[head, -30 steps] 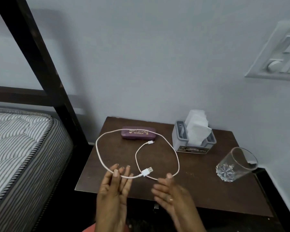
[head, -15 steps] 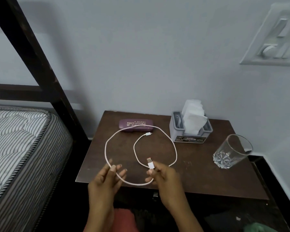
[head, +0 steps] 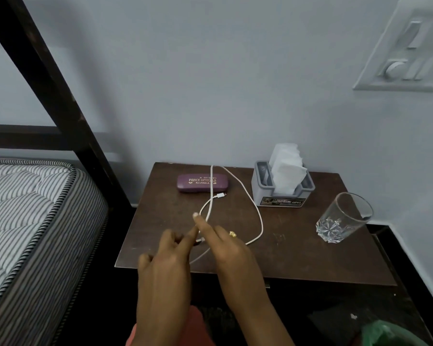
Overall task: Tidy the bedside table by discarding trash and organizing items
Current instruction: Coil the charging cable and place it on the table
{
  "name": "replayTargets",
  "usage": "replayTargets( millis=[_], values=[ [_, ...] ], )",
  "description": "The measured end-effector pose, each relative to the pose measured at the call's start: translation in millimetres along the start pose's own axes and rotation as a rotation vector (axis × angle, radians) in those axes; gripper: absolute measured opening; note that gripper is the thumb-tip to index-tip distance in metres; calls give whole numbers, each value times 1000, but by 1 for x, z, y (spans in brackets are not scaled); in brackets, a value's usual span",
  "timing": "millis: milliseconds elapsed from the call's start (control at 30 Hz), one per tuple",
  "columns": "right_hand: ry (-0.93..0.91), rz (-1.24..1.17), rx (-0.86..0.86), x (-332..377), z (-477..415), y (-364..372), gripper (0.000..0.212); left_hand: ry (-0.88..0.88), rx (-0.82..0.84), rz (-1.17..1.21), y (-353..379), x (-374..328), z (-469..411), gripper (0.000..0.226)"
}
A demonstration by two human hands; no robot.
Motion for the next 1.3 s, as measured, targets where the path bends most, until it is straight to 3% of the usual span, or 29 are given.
replayTargets(
  millis=[100, 267, 367, 400, 467, 567, 667, 767, 867, 933, 1067, 1200, 1300],
  values=[
    [28, 2, -73, -1, -4, -4, 55, 19, -43, 79, -6, 0, 0, 46],
    [59, -78, -157, 5, -15, -20, 50, -61, -297, 569, -38, -3, 1, 27],
    [230, -384, -201, -3, -21, -39, 18, -435, -389, 1020, -33, 20, 6, 16],
    [232, -407, -243, -3, -25, -49, 15, -608, -362, 1200, -18, 28, 8, 15],
    [236, -422, -351, -2, -29, -67, 17, -877, -71, 1450, 21, 18, 16, 29],
    [206, -330, -501, 5, -28, -95, 15, -973, 435, 1614, 53, -32, 30, 44],
    [337, -459, -508, -4, -12, -109, 11, -935, 536, 1965, 55, -67, 18, 51],
    [504, -553, -555, -28, 14, -116, 13, -928, 454, 2111, 50, -72, -3, 46],
    [625, -692, -604, -47, 35, -116, 14, -944, 375, 2179, 45, -73, -15, 31],
    [677, -708, -615, -55, 47, -118, 17, -943, 237, 2187, 39, -67, -19, 23],
    [678, -554, -420, -62, 54, -123, 16, -660, 20, 1805, 10, -50, -25, 22],
    [614, -469, -79, -55, 47, -104, 16, -383, 87, 1367, -13, -58, -29, 20],
    [556, -371, -41, -48, 44, -99, 14, -266, 202, 1087, -18, -64, -26, 22]
  ],
)
Point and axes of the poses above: each hand's wrist, its own z-axis away from the middle knuckle, its own y-axis out of the palm, x = y × z, the point moved 8 cm from there along -z, towards the middle knuckle, and after that the axes turned 1 degree about z, right-handed, at the moved point
